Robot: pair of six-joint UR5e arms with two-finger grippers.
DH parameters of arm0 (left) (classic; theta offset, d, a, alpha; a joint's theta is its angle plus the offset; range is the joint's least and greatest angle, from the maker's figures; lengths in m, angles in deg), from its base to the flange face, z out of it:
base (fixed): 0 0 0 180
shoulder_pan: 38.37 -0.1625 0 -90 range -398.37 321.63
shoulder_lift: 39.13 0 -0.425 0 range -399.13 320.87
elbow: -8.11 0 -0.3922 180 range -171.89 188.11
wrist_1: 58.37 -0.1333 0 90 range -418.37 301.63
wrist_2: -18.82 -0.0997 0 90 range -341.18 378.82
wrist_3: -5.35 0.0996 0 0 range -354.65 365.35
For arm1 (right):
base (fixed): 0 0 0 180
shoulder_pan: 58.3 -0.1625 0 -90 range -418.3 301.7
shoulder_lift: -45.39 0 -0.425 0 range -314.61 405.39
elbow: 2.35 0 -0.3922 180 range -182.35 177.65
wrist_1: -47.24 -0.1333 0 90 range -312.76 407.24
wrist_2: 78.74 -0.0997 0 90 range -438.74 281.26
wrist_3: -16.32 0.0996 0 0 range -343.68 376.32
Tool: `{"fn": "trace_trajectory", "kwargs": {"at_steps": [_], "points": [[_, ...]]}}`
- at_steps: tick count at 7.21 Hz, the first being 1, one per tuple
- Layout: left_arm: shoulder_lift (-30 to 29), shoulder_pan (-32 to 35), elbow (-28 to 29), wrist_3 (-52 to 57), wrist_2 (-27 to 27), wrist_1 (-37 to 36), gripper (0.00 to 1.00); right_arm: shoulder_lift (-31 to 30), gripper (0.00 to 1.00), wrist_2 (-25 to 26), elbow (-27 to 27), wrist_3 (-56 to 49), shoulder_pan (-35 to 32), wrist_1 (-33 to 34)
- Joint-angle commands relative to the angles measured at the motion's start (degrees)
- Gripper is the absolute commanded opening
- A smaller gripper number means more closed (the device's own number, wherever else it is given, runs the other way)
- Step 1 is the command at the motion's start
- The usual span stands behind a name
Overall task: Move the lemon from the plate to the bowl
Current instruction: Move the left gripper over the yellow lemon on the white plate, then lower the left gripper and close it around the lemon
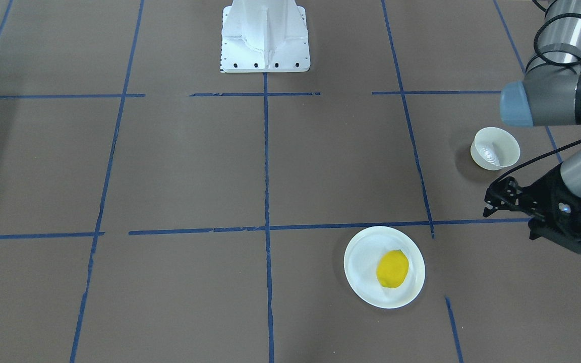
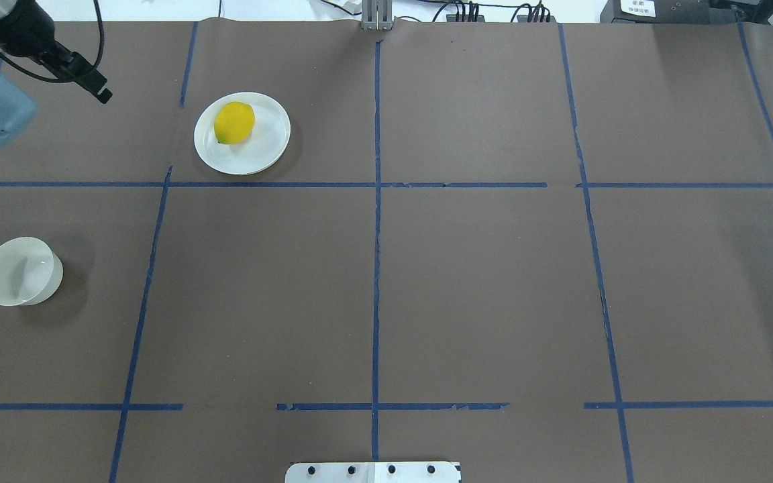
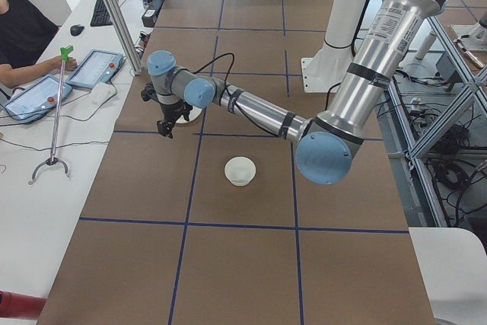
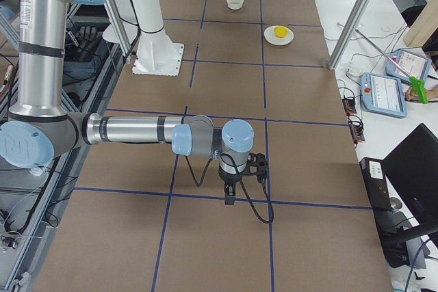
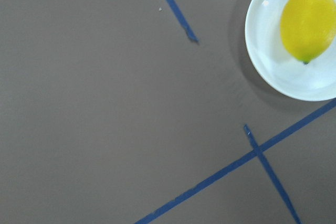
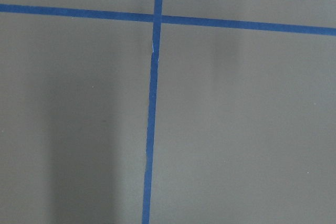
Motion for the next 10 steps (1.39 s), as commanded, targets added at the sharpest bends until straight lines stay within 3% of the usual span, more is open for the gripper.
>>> {"fn": "trace_trajectory", "kwargs": {"at_steps": [1, 4, 6, 10], "points": [[-7.5, -3.7, 11.3, -9.1, 0.0, 9.0, 1.0, 0.0, 1.0, 0.0, 0.0, 0.0, 0.0, 0.0], [-13.5, -7.3, 17.3, -11.1, -2.4, 9.5, 1.0, 0.0, 1.0, 0.0, 0.0, 0.0, 0.0, 0.0], [-14.4, -9.7, 22.1, -14.7, -4.6, 16.7, 1.0, 0.0, 1.0, 0.0, 0.0, 0.0, 0.0, 0.0], [-15.8, -12.1, 26.3, -16.1, -7.8, 20.4, 1.0, 0.0, 1.0, 0.0, 0.0, 0.0, 0.0, 0.0]]}}
